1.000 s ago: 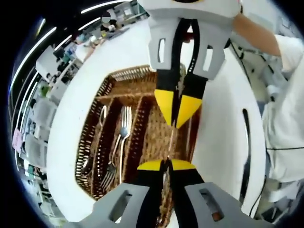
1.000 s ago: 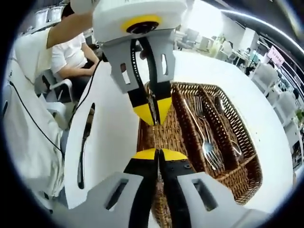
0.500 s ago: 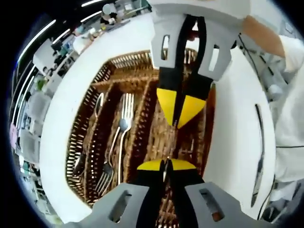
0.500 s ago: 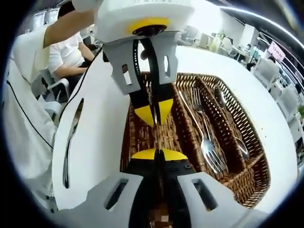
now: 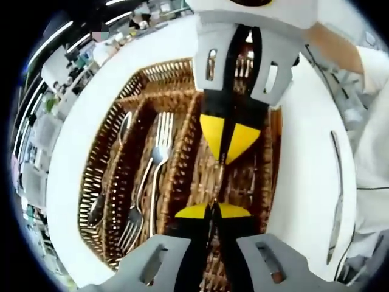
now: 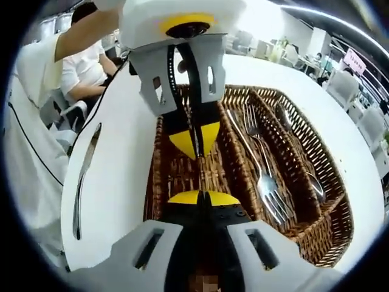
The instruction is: Arrange the knives, forks, and spoons in their matching storage slots by inserting each utensil handle-first until every utensil is classified and aligned in the correct compartment
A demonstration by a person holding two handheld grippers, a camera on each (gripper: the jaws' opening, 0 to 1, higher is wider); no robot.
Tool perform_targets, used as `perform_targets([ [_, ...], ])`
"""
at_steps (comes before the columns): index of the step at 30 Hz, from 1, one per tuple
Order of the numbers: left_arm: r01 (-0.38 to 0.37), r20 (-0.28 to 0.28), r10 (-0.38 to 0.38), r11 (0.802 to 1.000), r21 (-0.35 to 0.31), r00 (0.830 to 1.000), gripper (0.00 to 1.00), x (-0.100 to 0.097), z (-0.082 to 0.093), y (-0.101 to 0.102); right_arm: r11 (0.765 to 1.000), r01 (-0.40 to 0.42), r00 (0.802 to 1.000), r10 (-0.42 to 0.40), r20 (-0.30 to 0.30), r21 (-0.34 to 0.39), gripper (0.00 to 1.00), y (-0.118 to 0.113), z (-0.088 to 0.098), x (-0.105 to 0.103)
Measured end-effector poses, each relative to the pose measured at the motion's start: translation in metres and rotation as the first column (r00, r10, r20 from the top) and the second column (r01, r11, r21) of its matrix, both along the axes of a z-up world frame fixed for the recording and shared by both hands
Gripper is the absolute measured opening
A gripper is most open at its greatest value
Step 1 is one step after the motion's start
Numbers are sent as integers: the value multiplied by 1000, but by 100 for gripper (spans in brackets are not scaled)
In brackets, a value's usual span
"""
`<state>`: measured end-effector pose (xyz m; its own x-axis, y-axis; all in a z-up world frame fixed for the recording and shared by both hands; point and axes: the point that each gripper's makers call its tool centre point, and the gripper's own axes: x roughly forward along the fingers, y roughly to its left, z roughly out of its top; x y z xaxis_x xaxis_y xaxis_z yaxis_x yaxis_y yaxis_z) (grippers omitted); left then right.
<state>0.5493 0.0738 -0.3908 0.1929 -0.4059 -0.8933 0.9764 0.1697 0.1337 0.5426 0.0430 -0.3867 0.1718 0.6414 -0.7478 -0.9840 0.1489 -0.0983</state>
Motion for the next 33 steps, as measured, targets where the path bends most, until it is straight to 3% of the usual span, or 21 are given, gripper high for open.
perform_targets([
  [8,16,-1,-16,1000,10,1000,4,0,-3,-1,1000,3,1000,-3,-9,-20,2,-1,-5,3],
  [10,60,22,-60,997,40,998,4,1,-4,0,1000,3,1000,-3,-3,-29,2,-2,-6,3],
  [13,52,9,-54,992,116,999,4,5,-11,13,999,5,1000,-5,-1,-35,2,-2,-6,4],
  [17,35,4,-35,995,95,999,5,1,-9,11,999,9,1000,-9,1,-40,2,-4,-4,6],
  [20,40,8,-41,986,164,999,5,0,-13,26,999,18,1000,-19,-14,-41,2,-5,-5,7],
  [21,39,13,-41,992,119,999,5,-2,-10,23,999,24,1000,-25,-17,-42,3,-5,-6,7],
  [26,5,19,-8,985,172,1000,4,2,-11,45,998,41,999,-42,-32,-45,3,-9,-10,10],
  [28,-18,10,17,989,146,1000,4,2,-12,44,998,41,998,-42,-37,-51,3,-9,-12,12],
  [33,-55,-6,56,987,151,998,4,3,-13,44,996,69,996,-72,-52,-56,4,-9,-13,22],
])
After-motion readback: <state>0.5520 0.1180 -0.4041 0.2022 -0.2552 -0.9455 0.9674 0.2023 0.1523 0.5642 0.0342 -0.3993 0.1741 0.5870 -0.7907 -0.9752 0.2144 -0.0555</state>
